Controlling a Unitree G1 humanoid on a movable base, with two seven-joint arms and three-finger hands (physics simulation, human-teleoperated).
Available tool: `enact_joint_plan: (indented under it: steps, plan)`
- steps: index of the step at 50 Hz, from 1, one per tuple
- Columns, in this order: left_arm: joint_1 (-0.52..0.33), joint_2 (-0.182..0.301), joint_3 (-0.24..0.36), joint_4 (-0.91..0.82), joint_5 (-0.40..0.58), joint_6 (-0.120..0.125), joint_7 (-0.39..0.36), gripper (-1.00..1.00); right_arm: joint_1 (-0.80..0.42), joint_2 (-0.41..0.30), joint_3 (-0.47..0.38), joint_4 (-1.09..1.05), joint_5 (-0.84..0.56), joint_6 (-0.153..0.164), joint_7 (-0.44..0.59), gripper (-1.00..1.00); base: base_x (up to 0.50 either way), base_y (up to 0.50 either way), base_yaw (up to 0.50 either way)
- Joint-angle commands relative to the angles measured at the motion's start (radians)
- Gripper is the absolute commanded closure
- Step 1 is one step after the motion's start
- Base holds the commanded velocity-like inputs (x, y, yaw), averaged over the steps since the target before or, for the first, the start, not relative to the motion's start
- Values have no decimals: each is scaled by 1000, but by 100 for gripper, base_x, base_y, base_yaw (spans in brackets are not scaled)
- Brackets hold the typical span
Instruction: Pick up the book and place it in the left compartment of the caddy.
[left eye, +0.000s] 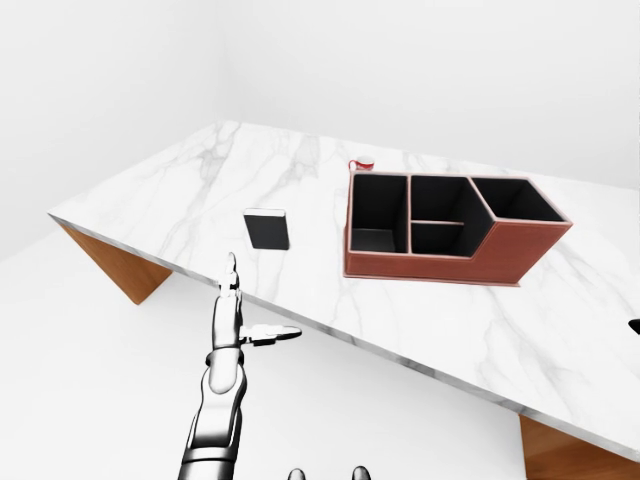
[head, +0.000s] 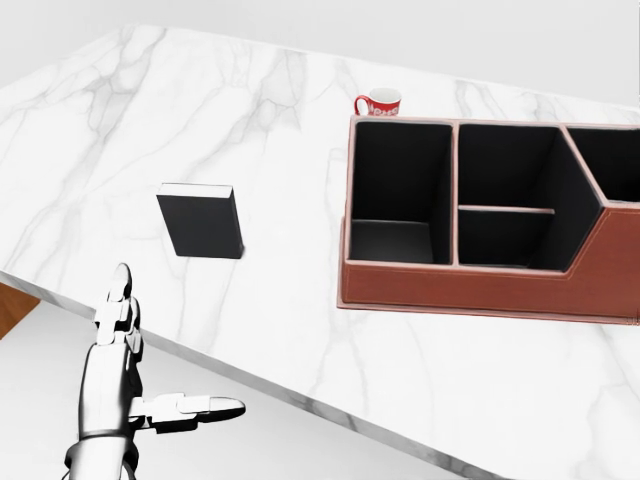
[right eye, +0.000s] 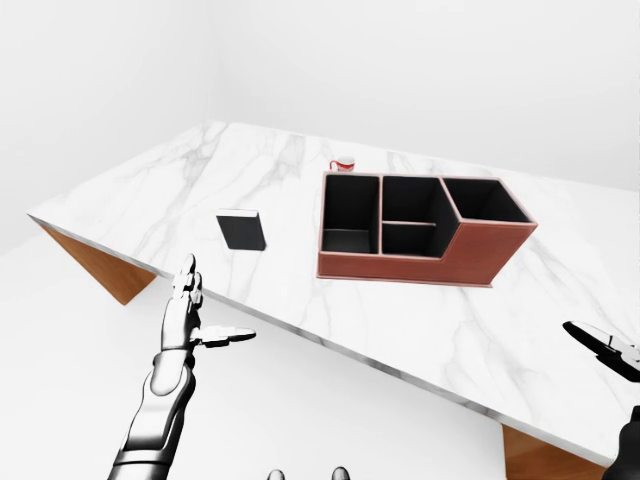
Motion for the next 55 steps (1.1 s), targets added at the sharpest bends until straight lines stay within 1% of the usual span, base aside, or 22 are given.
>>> enact_joint_plan:
  steps: [1, 8, 21, 30, 41, 45, 49, 55]
  plan:
    - [3, -2, -4, -10, 7, 0, 3, -100, -1, -3, -2, 0, 0, 0, -3, -100, 13, -28, 0]
    - [-13, 3, 1, 34, 4, 0, 1, -100, -1, -3, 1, 1, 0, 0, -5, -100, 13, -28, 0]
    - [-4, 0, -2, 10, 5, 0, 1, -100, -4, -4, 3, 10, 0, 0, -5, -100, 10, -22, 0]
    - [2, -1, -4, 0, 1, 0, -3, -100, -4, -8, 0, 9, 5, 0, -12, -100, 0, 0, 0]
    - [-11, 3, 1, 31, -3, 0, -4, -100, 3, -2, -6, -10, 14, 0, 10, -100, 0, 0, 0]
    - [-1, -1, -1, -2, 2, 0, 1, -100, 4, 2, -5, -11, 13, 0, 17, -100, 0, 0, 0]
    - [-10, 2, 1, 30, 1, 0, -1, -100, 5, 4, -6, -15, 18, 0, 29, -100, 0, 0, 0]
    - [-6, 1, -2, 16, 9, 0, 3, -100, 3, 5, -6, -12, 17, 0, 30, -100, 16, 7, 0]
